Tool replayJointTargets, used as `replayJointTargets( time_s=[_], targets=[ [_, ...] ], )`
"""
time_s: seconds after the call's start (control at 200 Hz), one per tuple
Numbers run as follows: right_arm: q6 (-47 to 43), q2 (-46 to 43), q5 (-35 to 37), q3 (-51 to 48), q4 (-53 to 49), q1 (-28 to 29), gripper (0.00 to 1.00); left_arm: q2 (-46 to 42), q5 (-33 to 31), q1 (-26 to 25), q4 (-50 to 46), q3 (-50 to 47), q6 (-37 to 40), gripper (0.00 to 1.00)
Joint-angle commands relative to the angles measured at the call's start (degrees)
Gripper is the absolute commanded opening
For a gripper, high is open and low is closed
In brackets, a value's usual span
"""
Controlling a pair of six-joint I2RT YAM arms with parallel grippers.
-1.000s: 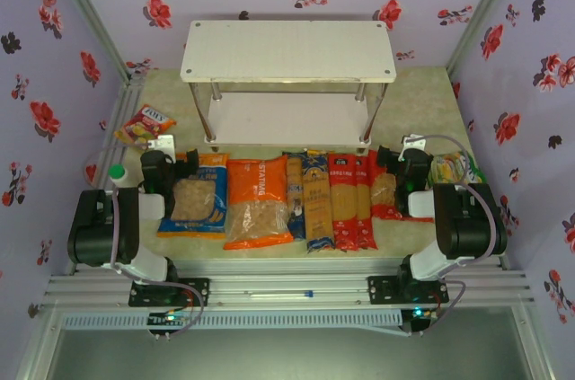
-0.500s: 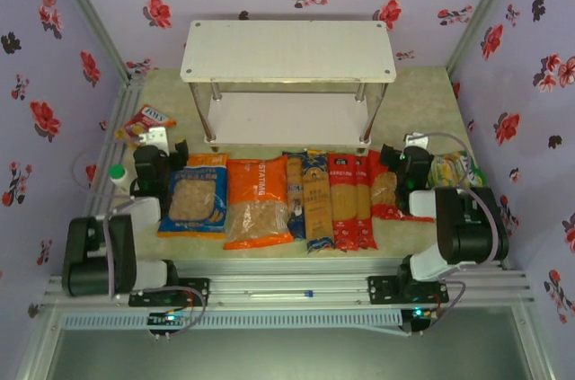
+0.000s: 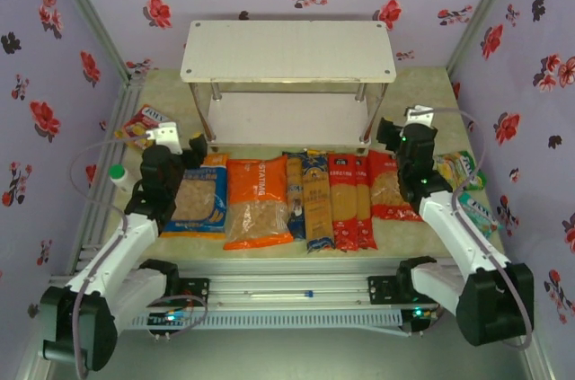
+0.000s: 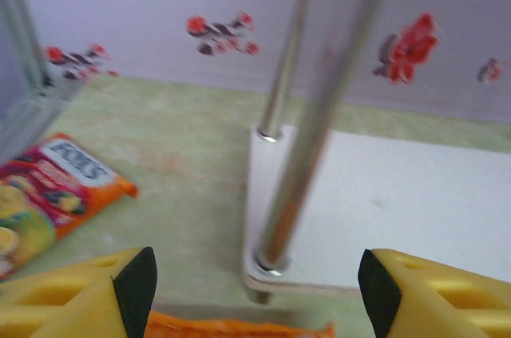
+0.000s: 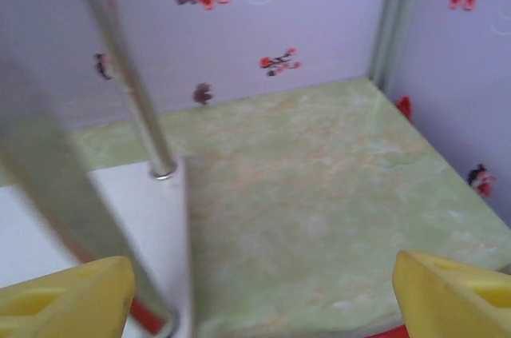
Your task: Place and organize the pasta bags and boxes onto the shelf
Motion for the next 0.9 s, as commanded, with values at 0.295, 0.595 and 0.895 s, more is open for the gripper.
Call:
replayJointTargets(
  time_s=[0.295, 0.595, 0.895],
  targets=[
    [17.39, 5.33, 7.04, 9.32, -39.64, 23.55, 0.84, 5.63, -5.37, -12.78, -18.83, 4.60, -9.72, 0.71],
    [29.53, 12.06, 3.38, 7.12, -45.27, 33.65, 0.82, 9.84, -1.21, -12.60, -19.56, 6.05, -10.81, 0.75],
    [35.91, 18.30, 2.73, 11.41, -45.66, 44.89, 0.82, 12.75, 0.68, -12.10, -19.45, 6.87, -11.52, 0.77]
  ],
)
